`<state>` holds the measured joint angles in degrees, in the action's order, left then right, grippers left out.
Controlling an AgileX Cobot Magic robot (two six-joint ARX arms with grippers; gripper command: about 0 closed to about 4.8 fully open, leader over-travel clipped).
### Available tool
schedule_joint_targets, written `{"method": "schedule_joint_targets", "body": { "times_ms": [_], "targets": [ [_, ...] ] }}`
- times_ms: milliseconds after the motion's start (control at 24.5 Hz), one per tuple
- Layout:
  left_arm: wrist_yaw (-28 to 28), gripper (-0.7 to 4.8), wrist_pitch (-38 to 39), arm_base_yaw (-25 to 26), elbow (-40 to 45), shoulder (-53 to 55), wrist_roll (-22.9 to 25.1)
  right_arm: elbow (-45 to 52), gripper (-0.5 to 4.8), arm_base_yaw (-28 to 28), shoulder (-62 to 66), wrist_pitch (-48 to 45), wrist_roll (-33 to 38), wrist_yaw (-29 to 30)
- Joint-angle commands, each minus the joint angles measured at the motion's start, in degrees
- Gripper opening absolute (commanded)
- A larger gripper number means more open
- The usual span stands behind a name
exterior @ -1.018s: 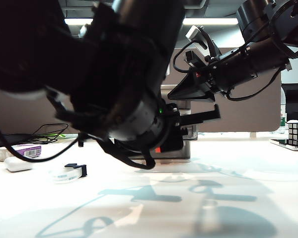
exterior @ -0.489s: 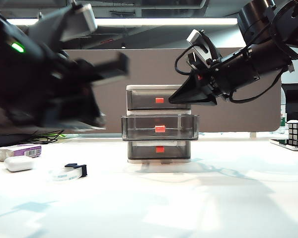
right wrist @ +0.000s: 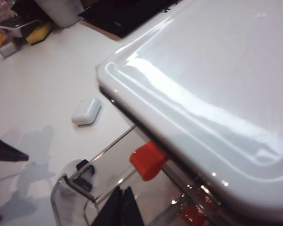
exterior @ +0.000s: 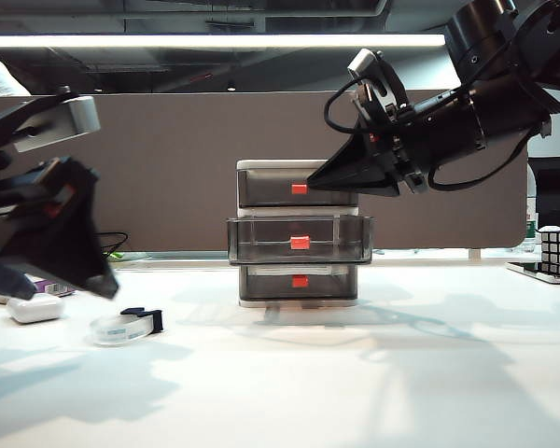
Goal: Open the second layer of the drawer on the table, pick up the transparent tape on the table and put it in, and finally close the drawer.
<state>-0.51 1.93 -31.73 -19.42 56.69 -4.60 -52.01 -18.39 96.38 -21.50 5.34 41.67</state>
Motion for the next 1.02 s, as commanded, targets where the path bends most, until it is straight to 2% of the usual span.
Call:
{"method": "schedule_joint_targets", "body": {
  "times_ms": [41,122,326,570,733,855,896,1018],
  "targets": [
    [0.50,4.63,-2.12,0.09,-0.24,-0.04,5.57,-0.37,-0.05,-0.07,-0.70,0.11,0.48,0.85],
    [0.55,4.62,-4.02,0.11,-0.24,0.81,7.32,-0.37,-0.05,-0.07,-0.87,0.33,0.48,0.90],
    [2.12,4.63,-14.56,0.11,-0.24,11.13,7.63,-0.37,-0.05,-0.07,-0.90,1.29,0.48,1.70],
    [2.25,4.62,-31.06,0.11,-0.31,26.93,7.39,-0.35,-0.05,-0.07,-0.90,2.47,0.42,2.21],
    [1.55,4.61,-33.48,0.11,-0.31,29.18,7.21,-0.35,-0.05,-0.07,-0.90,2.47,0.39,2.19],
    [0.13,4.47,-37.33,0.74,-0.48,29.18,10.60,-0.35,-0.05,-0.07,-0.90,2.45,0.13,2.16],
    [0.52,4.21,-38.10,1.77,-0.66,29.18,11.39,-0.35,-0.05,-0.07,-0.90,2.45,0.13,2.16],
    [4.37,4.21,-37.99,4.48,-0.83,29.20,12.15,-0.35,-0.05,-0.04,-0.90,2.40,0.13,2.14]
  ]
}}
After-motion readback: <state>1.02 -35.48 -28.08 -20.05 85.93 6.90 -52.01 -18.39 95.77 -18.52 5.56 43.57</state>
